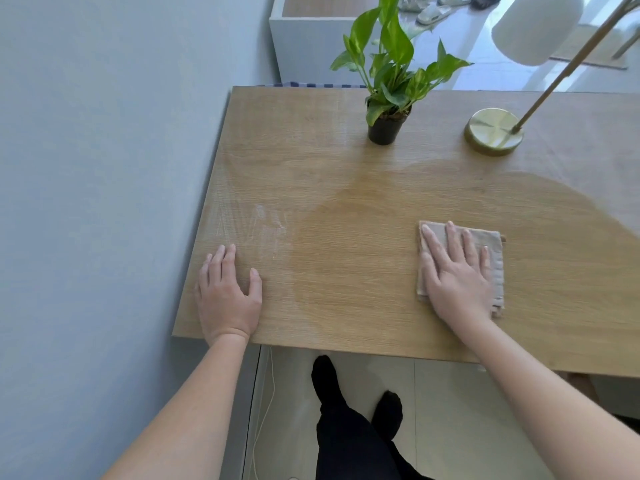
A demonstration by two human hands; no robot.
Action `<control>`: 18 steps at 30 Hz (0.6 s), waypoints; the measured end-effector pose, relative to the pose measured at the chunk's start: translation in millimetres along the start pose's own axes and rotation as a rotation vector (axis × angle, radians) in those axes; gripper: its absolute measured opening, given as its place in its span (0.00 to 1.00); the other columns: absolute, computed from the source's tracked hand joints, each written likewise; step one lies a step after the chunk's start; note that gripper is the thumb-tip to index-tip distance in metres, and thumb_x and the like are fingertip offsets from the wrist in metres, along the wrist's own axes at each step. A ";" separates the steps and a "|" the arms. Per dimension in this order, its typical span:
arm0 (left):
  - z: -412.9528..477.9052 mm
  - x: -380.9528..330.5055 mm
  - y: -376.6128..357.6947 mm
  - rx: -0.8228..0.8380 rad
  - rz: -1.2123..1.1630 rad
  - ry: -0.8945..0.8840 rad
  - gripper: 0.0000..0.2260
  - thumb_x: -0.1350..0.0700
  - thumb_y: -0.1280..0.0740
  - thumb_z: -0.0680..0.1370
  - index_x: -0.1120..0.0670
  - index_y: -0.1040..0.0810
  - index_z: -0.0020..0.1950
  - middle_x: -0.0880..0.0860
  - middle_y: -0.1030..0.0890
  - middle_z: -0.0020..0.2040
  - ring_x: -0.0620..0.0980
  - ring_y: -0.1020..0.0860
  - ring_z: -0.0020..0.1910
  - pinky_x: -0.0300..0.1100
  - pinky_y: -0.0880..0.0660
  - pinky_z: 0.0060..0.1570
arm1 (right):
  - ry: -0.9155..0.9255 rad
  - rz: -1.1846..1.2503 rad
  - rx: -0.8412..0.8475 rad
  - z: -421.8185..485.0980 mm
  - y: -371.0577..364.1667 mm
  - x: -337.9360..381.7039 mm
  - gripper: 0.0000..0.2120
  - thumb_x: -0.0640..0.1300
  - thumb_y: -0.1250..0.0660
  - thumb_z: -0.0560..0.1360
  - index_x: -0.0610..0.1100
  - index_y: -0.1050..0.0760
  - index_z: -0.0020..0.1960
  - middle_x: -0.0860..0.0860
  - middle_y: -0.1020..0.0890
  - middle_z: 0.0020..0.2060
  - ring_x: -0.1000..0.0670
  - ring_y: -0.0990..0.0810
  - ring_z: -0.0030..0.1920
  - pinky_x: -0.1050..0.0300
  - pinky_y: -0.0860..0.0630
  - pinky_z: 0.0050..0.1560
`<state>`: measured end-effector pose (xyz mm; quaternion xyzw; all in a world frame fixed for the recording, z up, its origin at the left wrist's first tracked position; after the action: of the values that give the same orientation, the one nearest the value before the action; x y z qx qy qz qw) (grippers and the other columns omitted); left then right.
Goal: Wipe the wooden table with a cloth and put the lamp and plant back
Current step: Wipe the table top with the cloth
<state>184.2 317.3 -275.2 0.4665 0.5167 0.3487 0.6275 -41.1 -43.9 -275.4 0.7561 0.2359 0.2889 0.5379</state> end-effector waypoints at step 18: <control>2.3 2.5 -2.3 0.012 0.017 0.005 0.28 0.43 0.38 0.85 0.48 0.35 0.84 0.48 0.33 0.84 0.52 0.40 0.85 0.57 0.40 0.82 | 0.114 -0.008 0.017 26.1 9.7 0.1 0.25 0.65 0.61 0.86 0.71 0.59 0.83 0.56 0.55 0.87 0.52 0.61 0.86 0.43 0.60 0.85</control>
<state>186.9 318.3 -278.1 0.4736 0.5164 0.3521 0.6206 -22.5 -64.5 -272.8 0.7420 0.2718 0.3274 0.5181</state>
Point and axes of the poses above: each hand's wrist, its own z-axis towards the middle knuckle, its own y-axis out of the back of the hand, x = y × z, the point moved 9 cm from there along z, towards the middle knuckle
